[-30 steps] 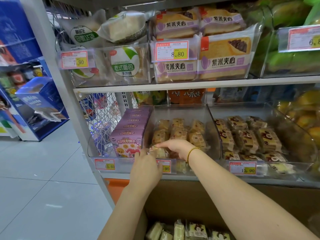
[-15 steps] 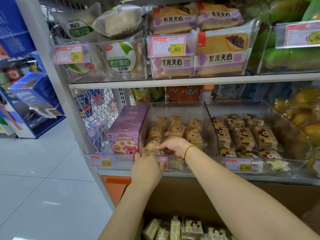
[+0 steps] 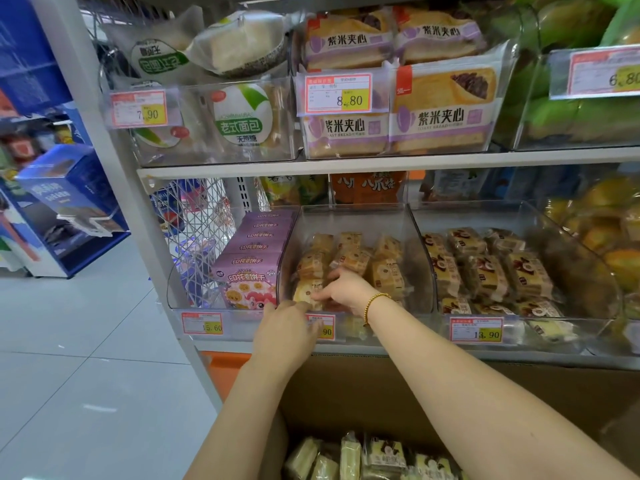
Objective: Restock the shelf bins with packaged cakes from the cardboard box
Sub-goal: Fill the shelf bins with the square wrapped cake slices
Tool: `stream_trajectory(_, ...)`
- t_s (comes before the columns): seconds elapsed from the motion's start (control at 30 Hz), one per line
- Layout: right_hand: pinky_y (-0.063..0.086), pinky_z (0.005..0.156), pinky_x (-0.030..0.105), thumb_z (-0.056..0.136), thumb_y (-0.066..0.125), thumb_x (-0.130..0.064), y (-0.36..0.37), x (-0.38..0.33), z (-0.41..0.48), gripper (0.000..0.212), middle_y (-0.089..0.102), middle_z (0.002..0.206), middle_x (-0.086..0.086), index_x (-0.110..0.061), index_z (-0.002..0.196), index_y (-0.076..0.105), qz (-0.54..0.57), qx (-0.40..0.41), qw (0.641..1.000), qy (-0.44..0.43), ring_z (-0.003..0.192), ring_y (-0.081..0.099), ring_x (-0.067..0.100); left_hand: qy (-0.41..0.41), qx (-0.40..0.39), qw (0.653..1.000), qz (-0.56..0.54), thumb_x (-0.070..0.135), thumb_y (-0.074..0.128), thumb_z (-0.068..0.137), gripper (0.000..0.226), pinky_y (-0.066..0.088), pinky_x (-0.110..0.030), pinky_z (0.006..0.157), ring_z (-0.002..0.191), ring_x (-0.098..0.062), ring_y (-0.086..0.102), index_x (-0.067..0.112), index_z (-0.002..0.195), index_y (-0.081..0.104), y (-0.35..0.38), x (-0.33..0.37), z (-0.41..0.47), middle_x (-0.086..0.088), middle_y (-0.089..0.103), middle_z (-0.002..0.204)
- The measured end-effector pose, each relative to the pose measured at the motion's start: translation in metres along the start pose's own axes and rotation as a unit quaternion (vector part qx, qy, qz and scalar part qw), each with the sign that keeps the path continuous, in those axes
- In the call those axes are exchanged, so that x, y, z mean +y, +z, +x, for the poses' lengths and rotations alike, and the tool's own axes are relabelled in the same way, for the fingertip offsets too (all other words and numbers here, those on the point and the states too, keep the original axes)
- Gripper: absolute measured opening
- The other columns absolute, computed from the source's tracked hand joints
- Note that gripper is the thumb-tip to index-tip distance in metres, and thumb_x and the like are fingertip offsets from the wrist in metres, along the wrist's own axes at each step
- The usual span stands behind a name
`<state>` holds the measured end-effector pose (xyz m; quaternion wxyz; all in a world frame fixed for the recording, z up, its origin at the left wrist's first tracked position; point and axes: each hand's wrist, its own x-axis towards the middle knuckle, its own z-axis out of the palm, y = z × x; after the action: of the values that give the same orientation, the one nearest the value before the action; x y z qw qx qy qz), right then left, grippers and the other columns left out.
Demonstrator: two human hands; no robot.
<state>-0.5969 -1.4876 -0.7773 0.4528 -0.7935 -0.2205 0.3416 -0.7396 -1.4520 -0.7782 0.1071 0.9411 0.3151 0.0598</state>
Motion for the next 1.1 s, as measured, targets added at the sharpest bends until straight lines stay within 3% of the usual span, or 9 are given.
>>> stream_trajectory(0.17,0.052,0.095,0.040,0.075,0.080,-0.010,-0.007,0.003,-0.006,0.064,0.059,0.123,0.011,-0.017,0.131,0.049,-0.041,-0.043,0.998,-0.031,0.108,0.061,0.025,-0.030,0.008,1.000,0.000,0.038,0.050,0.095,0.044,0.039,-0.037,0.102,0.130,-0.031,0.037,0.017,0.133,0.049,0.001,0.005,0.001,-0.009,0.049,0.137)
stream_trajectory(0.3,0.048,0.098,0.033,0.083,0.072,-0.018,-0.016,0.003,-0.017,0.057,0.052,0.137,0.006,-0.018,0.136,0.049,-0.159,-0.034,0.982,-0.093,0.117,0.056,0.023,-0.038,0.008,0.999,-0.005,0.039,0.051,0.095,0.048,0.035,-0.037,0.106,0.132,-0.029,0.035,0.017,0.137,0.045,0.000,0.001,0.001,-0.008,0.045,0.142)
stream_trajectory(0.43,0.048,0.099,0.036,0.090,0.057,-0.004,-0.011,-0.006,-0.025,0.051,0.047,0.142,0.007,-0.019,0.138,0.048,-0.349,0.136,0.893,-0.249,0.125,0.050,0.026,-0.029,-0.012,0.999,0.020,0.040,0.049,0.096,0.054,0.029,-0.041,0.111,0.139,-0.034,0.028,0.017,0.143,0.038,0.003,0.000,-0.003,-0.009,0.038,0.149)
stream_trajectory(0.53,0.032,0.113,0.043,0.091,0.048,-0.002,-0.002,-0.010,-0.019,0.062,0.029,0.156,0.004,-0.020,0.148,0.033,-0.475,0.066,0.837,-0.262,0.142,0.024,0.029,-0.011,-0.013,0.999,0.029,0.039,0.051,0.095,0.056,0.030,-0.040,0.110,0.136,-0.032,0.032,0.018,0.144,0.036,0.003,-0.002,-0.007,-0.007,0.038,0.148)
stream_trajectory(0.63,0.025,0.116,0.043,0.095,0.042,-0.011,0.002,-0.007,-0.006,0.046,0.042,0.146,0.011,-0.014,0.141,0.044,-0.553,0.043,0.811,-0.187,0.142,0.023,0.028,-0.003,-0.007,1.000,0.021,0.038,0.052,0.095,0.056,0.031,-0.038,0.110,0.134,-0.029,0.034,0.020,0.145,0.035,0.004,-0.007,-0.008,-0.004,0.038,0.148)
stream_trajectory(0.8,0.030,0.112,0.044,0.095,0.042,-0.014,0.008,-0.012,-0.005,0.043,0.044,0.143,0.015,-0.014,0.138,0.048,-0.570,0.050,0.805,-0.158,0.140,0.026,0.029,-0.002,0.008,1.000,0.007,0.037,0.054,0.094,0.058,0.037,-0.037,0.106,0.132,-0.028,0.037,0.022,0.145,0.032,0.008,-0.004,-0.009,-0.005,0.036,0.149)
stream_trajectory(0.97,0.044,0.097,0.034,0.090,0.048,-0.008,-0.007,0.001,-0.041,0.039,0.050,0.128,0.009,-0.013,0.128,0.056,-0.392,0.133,0.858,-0.305,0.120,0.045,0.026,0.025,0.014,1.000,-0.005,0.027,0.054,0.093,0.056,0.034,-0.039,0.106,0.131,-0.031,0.036,0.016,0.144,0.034,0.004,-0.008,-0.012,-0.009,0.035,0.149)
stream_trajectory(1.03,0.043,0.081,0.027,0.092,0.049,-0.011,-0.015,0.014,-0.066,0.025,0.054,0.113,0.006,-0.012,0.115,0.060,-0.346,0.180,0.842,-0.372,0.104,0.052,0.022,0.057,0.081,0.995,-0.019,0.022,0.056,0.091,0.049,0.034,-0.039,0.104,0.127,-0.033,0.040,0.010,0.136,0.044,0.008,-0.009,-0.018,-0.012,0.038,0.145)
stream_trajectory(1.1,0.042,0.065,0.025,0.095,0.052,-0.020,-0.019,0.033,-0.090,0.009,0.055,0.093,0.001,-0.013,0.096,0.058,-0.312,0.186,0.835,-0.414,0.081,0.055,0.017,0.097,0.172,0.979,-0.049,0.020,0.060,0.089,0.030,0.041,-0.035,0.090,0.113,-0.029,0.049,0.008,0.116,0.056,0.013,-0.008,-0.029,-0.013,0.051,0.124)
